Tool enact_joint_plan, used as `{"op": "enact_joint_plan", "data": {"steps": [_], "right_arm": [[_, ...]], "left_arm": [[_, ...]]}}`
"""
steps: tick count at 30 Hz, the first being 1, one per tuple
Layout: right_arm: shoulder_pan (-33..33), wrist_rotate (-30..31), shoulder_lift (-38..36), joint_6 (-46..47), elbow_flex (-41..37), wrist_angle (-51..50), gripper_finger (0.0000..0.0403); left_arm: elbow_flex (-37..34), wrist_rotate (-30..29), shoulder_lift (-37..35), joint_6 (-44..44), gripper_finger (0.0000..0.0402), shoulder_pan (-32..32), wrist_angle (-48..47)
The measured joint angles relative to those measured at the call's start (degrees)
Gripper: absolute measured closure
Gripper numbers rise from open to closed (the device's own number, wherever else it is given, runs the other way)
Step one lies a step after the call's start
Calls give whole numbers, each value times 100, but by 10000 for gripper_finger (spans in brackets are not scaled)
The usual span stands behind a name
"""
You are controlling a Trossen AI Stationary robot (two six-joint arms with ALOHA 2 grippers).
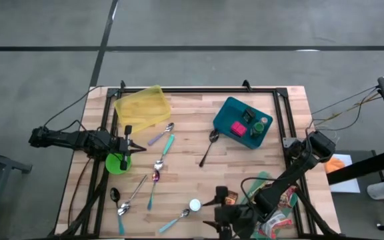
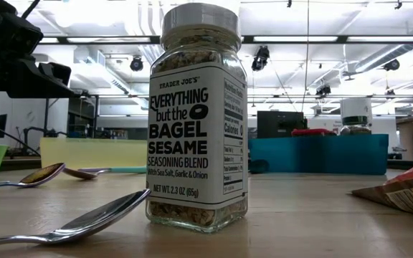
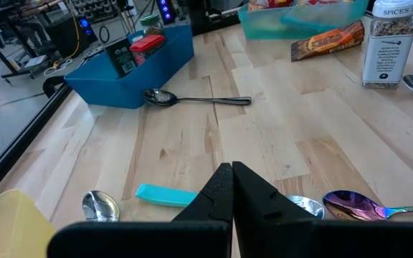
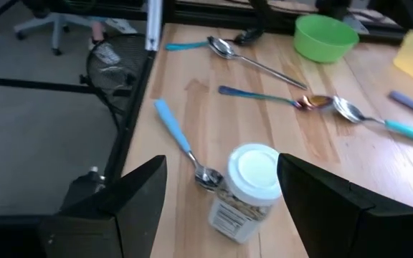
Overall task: Pick & Place Food Item
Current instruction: Put the white seasoning bottle into the blue bin
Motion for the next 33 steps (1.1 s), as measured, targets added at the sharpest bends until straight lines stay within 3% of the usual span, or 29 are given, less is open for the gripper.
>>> {"op": "enact_joint_plan", "data": {"steps": [5,14,33], "right_arm": [[-85,-230,0,-235,0,98,132],[-399,-906,4,-123,-5,458,41],[-611,-306,4,724,-620,852,37]], "left_arm": [[2,0,0,0,401,2,-2],[2,0,0,0,401,1,-1],[1,0,0,0,401,0,0]]}}
